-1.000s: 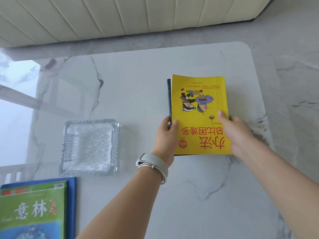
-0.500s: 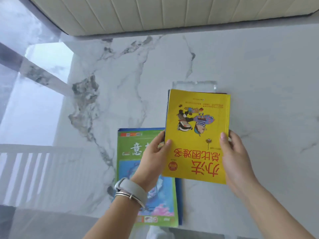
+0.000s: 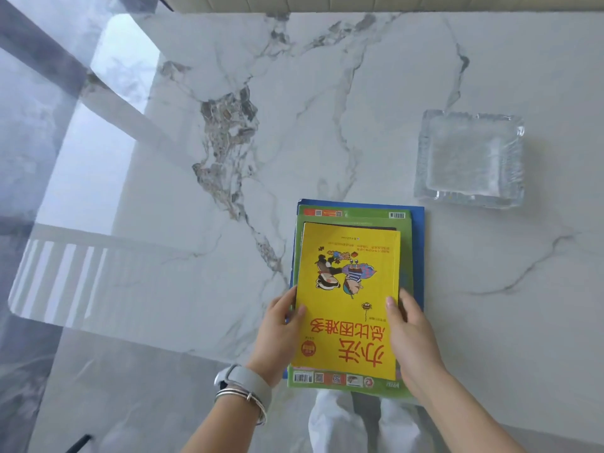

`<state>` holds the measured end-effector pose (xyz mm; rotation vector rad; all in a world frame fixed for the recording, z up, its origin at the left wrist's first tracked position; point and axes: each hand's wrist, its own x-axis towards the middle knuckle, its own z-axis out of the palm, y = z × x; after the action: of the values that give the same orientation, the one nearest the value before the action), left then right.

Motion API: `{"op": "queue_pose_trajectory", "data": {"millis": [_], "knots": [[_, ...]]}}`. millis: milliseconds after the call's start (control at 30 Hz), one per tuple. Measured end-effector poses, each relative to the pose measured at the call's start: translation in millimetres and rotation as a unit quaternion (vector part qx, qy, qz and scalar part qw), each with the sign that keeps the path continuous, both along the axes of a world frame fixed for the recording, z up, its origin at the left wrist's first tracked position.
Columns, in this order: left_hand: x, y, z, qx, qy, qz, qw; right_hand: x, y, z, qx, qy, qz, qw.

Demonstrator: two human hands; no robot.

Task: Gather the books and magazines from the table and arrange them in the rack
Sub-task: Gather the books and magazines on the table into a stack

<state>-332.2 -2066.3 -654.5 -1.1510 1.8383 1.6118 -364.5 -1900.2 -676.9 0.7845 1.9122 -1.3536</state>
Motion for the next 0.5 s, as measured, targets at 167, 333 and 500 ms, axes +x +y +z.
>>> {"op": "queue_pose_trajectory", "data": {"millis": [167,333,500], "knots": [[8,-1,-7,-0.077,0.019,-0.052,0.996,-1,-2,3,0.052,0.021,0.050,0.997],[3,0,-9,-0.126,0.009,-0.044,0.991,-4,7,14,0.184,0.088,0.049,0.978],[-13,5,-16,-0.026,-0.041,0.052,0.997,-9,19,6,0.150,0.020,-0.038,0.988]]}}
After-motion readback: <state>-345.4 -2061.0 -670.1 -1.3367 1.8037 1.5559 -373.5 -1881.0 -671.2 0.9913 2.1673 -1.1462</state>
